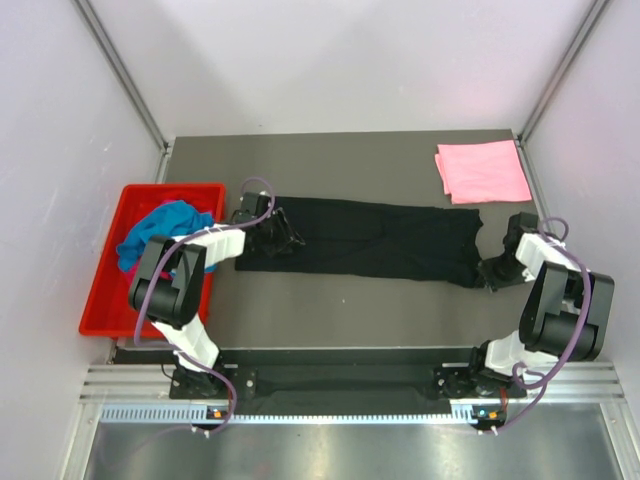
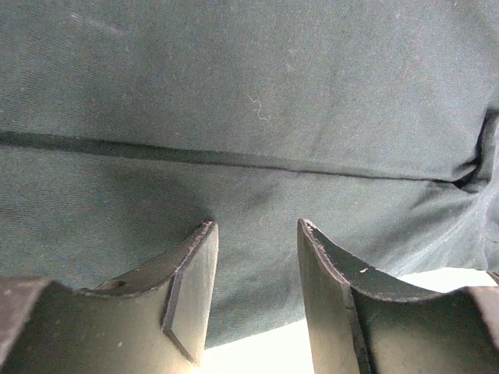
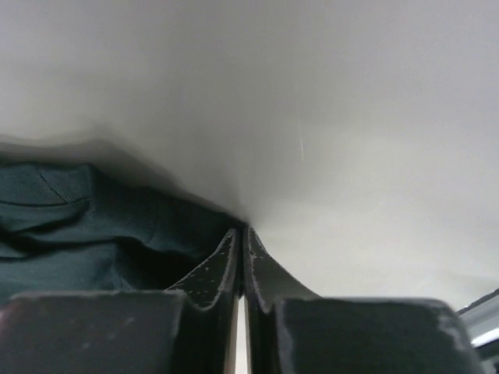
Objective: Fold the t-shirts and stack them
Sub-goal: Fold the tshirt
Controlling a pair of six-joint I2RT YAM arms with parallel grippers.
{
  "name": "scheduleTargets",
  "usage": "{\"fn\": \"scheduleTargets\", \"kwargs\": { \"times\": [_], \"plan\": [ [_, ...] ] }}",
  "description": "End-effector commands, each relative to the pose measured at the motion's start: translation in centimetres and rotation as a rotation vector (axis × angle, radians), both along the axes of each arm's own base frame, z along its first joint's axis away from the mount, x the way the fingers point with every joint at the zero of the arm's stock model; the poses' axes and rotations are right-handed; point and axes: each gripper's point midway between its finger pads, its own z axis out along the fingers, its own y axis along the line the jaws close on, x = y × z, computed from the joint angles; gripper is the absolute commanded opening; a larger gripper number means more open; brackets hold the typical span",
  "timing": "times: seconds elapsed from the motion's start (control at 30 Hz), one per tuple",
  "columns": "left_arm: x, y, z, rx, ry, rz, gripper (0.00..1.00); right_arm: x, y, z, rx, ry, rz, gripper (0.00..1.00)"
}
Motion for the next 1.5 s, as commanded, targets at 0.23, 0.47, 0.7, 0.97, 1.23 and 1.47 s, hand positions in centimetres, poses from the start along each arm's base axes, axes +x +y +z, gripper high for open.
{"fn": "scheduleTargets", "kwargs": {
  "times": [0.23,0.47,0.7,0.97,1.23,1.47],
  "plan": [
    [-1.5,3.9,-3.9,0.178,0.065,0.087,0.51,-2.0,-5.9,1.4,-0.263,0.09,0.04,0.0],
    [-1.8,2.5,-3.0,0.104,0.063,0.061,0.5,-1.9,-6.4,1.1,-0.281,0.108,0.101,0.0],
    [-1.2,0.9,3.0,0.008,-0.02,0.023,0.52,-2.8,-6.2,1.3,-0.268,0.147,0.134,0.09],
    [0.4,1.2,5.5,0.057,-0.081,-0.038,0.54,-0.5,-6.8,6.7,-0.315,0.007,0.169,0.26],
    [0.3,2.0,4.4,0.103,-0.053,-0.053,0.53,4.5,1.5,7.2,-0.045,-0.265,0.628,0.22],
    [0.9,4.3,5.4,0.192,-0.077,0.012,0.53,1.0,0.4,1.4,-0.058,-0.072,0.514,0.12]
  ]
}}
